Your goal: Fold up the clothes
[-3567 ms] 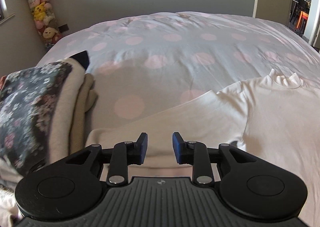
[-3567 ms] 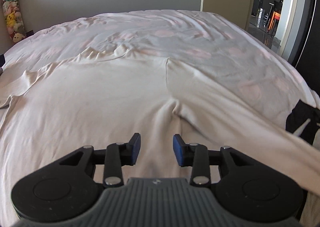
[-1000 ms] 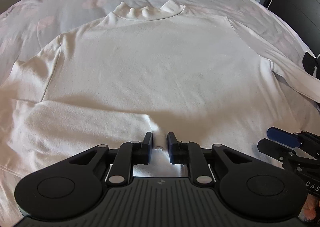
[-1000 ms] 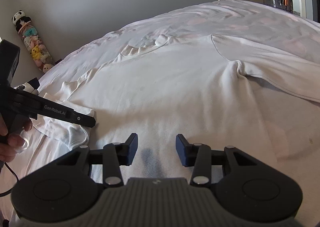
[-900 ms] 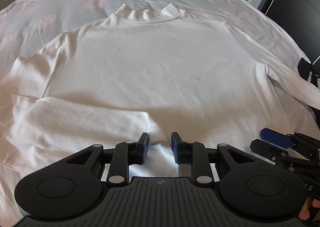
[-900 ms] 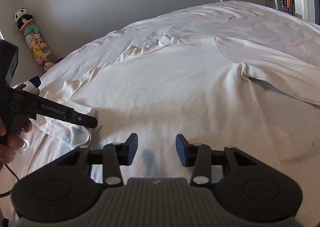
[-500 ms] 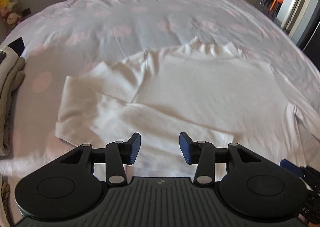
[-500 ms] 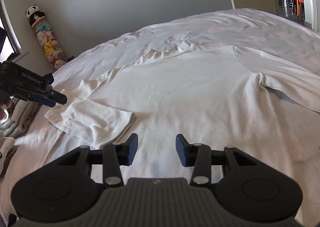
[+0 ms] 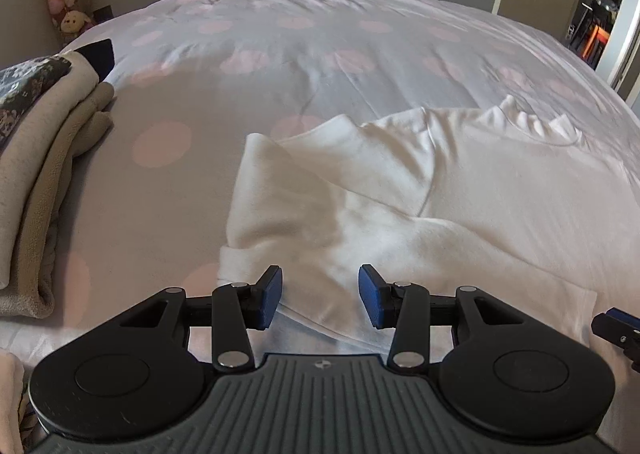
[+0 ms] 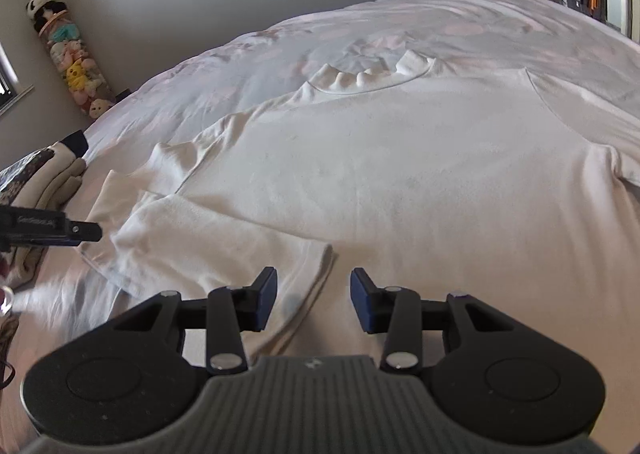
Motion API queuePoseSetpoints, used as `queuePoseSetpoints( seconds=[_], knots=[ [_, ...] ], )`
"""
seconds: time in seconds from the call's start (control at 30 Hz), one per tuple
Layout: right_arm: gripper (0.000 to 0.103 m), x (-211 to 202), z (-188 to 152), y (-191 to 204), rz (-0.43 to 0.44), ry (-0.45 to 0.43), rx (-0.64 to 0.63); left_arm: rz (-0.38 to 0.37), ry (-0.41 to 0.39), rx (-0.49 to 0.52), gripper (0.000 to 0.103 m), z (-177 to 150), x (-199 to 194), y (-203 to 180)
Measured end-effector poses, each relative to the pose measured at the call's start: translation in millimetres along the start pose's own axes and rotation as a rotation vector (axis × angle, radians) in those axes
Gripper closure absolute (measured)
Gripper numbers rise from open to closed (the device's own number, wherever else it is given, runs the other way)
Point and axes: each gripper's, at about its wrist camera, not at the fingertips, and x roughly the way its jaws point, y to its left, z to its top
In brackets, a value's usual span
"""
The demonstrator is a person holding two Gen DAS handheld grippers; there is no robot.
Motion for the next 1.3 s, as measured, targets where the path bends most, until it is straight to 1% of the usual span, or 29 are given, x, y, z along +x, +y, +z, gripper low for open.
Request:
queuePoseSetpoints(
  seconds=[0.07, 0.13, 0.2, 0.23, 0.27, 0.3, 0.4, 0.6, 0.77, 0.87, 0.97, 1.03, 1.2, 1.3],
  knots=[
    [0.059, 12, 2, 1, -0.021, 0.000, 0.030, 0.001, -0.006, -0.041, 0.063, -1, 2, 14],
    [0.064, 19, 2, 4, -0.039, -0.013, 0.044, -0.004, -0.007, -0.084, 0.063, 3, 7, 24],
    [0.083, 20, -1, 16, -0.065, -0.028, 0.001, -0.017, -0.010, -0.115, 0.063, 5, 10, 32],
    [0.086, 21, -2, 22, -0.078, -0.035, -0.020, -0.022, -0.012, -0.128, 0.063, 6, 12, 35],
    [0.095, 19, -2, 27, -0.095, -0.045, -0.044, -0.024, -0.015, -0.133, 0.063, 6, 13, 36],
    [0.095, 17, -1, 30, -0.099, -0.055, -0.055, -0.025, -0.018, -0.137, 0.063, 7, 13, 38],
    [0.096, 3, 16, 37, -0.069, -0.083, -0.067, -0.026, -0.028, -0.152, 0.063, 8, 12, 43],
    [0.096, -32, 85, 76, -0.044, -0.140, -0.172, -0.037, -0.049, -0.168, 0.063, 9, 3, 48],
    [0.096, -57, 137, 106, -0.063, -0.202, -0.261, -0.063, -0.056, -0.165, 0.063, 8, -1, 48],
    [0.096, -70, 164, 123, -0.072, -0.239, -0.298, -0.100, -0.070, -0.174, 0.063, 8, -5, 48],
    [0.096, -83, 188, 142, -0.089, -0.277, -0.357, -0.178, -0.054, -0.181, 0.064, 5, -3, 47],
    [0.096, -90, 200, 153, -0.106, -0.304, -0.395, -0.210, -0.042, -0.168, 0.065, 3, 0, 42],
    [0.096, -107, 226, 170, -0.146, -0.372, -0.437, -0.238, -0.018, -0.098, 0.065, -3, 9, 28],
    [0.096, -117, 237, 169, -0.157, -0.405, -0.434, -0.282, 0.007, -0.077, 0.063, -5, 15, 20]
  ],
)
